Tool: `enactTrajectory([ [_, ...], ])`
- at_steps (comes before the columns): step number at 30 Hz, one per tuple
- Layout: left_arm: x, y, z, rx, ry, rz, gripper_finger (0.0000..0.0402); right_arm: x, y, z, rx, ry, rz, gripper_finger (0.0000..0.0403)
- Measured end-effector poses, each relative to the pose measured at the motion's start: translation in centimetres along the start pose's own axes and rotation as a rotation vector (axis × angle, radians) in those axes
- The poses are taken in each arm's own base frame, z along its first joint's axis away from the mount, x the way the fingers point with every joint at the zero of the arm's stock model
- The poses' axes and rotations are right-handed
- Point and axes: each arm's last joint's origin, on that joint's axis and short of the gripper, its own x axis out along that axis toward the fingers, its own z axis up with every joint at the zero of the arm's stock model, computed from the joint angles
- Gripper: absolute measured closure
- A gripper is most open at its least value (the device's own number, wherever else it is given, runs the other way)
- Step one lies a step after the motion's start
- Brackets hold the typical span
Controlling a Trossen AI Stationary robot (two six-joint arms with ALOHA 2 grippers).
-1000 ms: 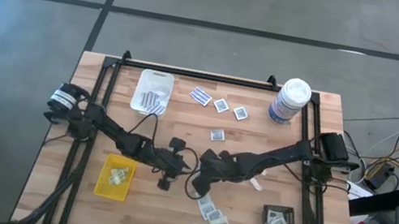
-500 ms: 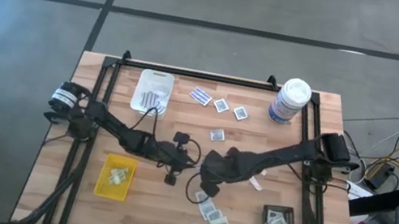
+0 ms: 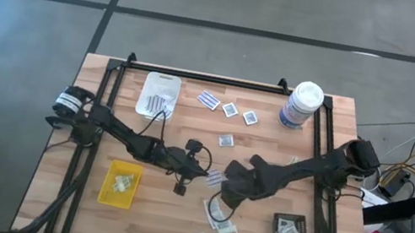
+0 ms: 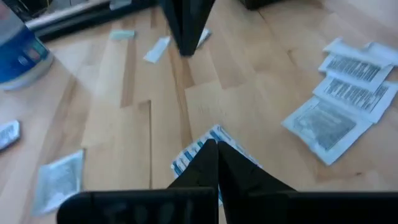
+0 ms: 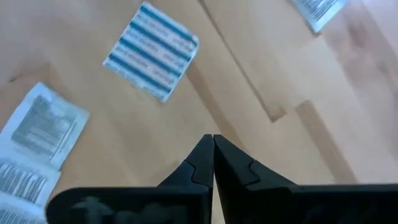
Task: Pick & Place First Aid Supplies
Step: Put the blue bandage into the white bin
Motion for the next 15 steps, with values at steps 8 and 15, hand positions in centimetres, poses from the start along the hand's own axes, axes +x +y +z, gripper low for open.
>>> enactTrajectory([
  [8, 2.2, -0.6, -2.7, 0.003, 0.073, 0.026, 0.0401, 1.9, 1.0, -1.5, 0.022, -0.062, 0.094, 0.0394],
  [15, 3.2, -0.6, -3.5, -0.017, 0.101, 0.033, 0.0401, 3.3, 1.2, -1.1, 0.103, -0.143, 0.197, 0.0394],
])
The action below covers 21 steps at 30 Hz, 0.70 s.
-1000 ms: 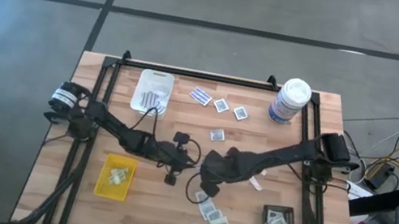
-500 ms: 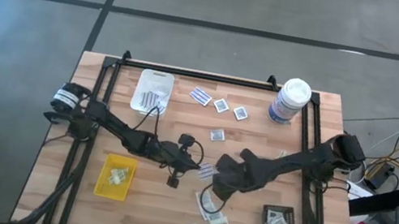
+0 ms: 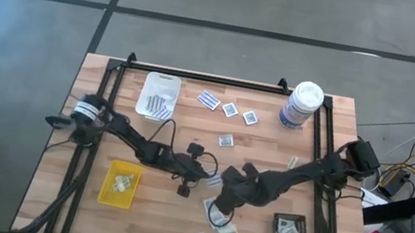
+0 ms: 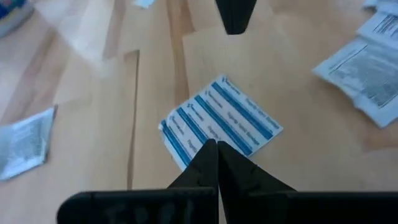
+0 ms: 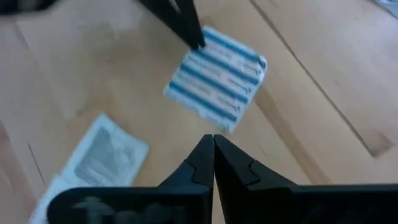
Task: Pick & Place First Aid Supplies
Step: Put the blue bandage into the white bin
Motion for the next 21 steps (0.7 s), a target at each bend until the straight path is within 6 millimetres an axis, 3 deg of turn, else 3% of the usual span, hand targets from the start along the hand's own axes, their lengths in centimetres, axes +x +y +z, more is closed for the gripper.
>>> enactTrajectory([
  [15, 0.8, 0.0, -1.0, -0.133, 0.043, 0.0, 0.0401, 2.0, -3.0, 1.3, 0.214, 0.014, -0.032, 0.0394],
  [21, 0.8, -0.1, -1.4, -0.2, 0.069, 0.001, 0.0401, 2.2, -3.5, 1.9, 0.226, 0.037, -0.019, 0.0372],
])
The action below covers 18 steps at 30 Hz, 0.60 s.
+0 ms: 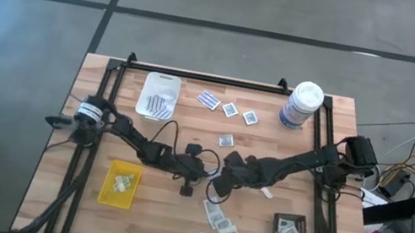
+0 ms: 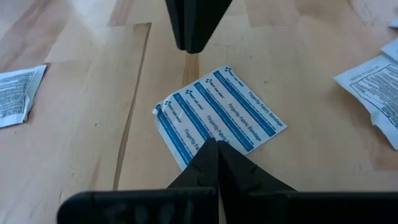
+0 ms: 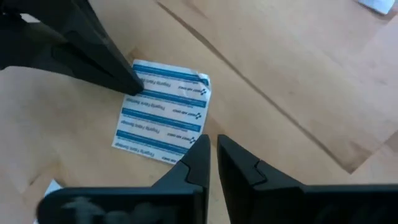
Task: Pick & Place First Aid Supplies
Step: Put the blue bandage into the white bin
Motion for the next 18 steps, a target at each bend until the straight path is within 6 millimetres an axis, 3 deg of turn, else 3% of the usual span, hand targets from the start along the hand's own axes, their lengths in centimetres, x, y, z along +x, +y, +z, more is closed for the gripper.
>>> enactTrajectory([
  [10, 0.0, 0.0, 0.0, -0.036, 0.007, 0.002, 0.0401, 0.5, -0.5, 0.6, 0.074, 0.08, 0.054, 0.0302],
  [18, 0.0, 0.0, -0.2, -0.091, 0.009, -0.002, 0.0401, 2.0, -1.0, 0.3, 0.147, 0.132, 0.099, 0.0282],
])
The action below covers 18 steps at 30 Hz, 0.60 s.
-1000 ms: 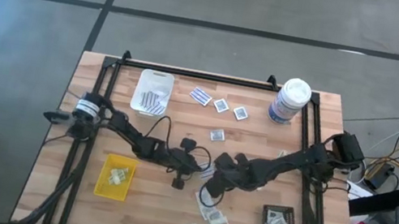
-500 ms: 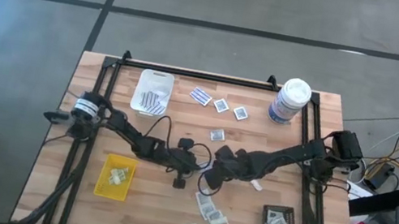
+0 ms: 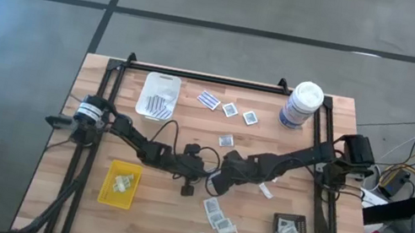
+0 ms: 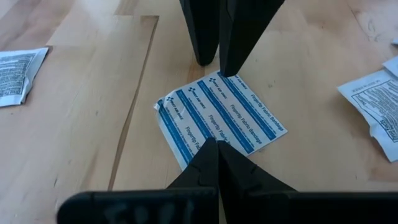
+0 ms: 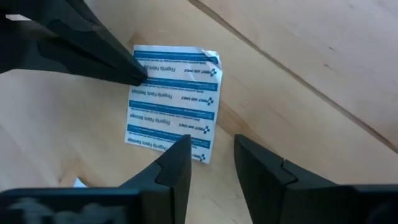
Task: Pick & Place First Aid Supplies
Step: Put the blue bandage into the white bin
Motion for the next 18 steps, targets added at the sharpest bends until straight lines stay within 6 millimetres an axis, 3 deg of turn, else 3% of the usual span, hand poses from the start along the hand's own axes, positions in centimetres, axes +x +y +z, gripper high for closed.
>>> enactTrajectory([
  [18, 0.01, -0.06, -0.06, -0.119, 0.004, -0.001, 0.0401, 0.16, 0.65, -0.21, 0.123, 0.129, 0.113, 0.0283],
])
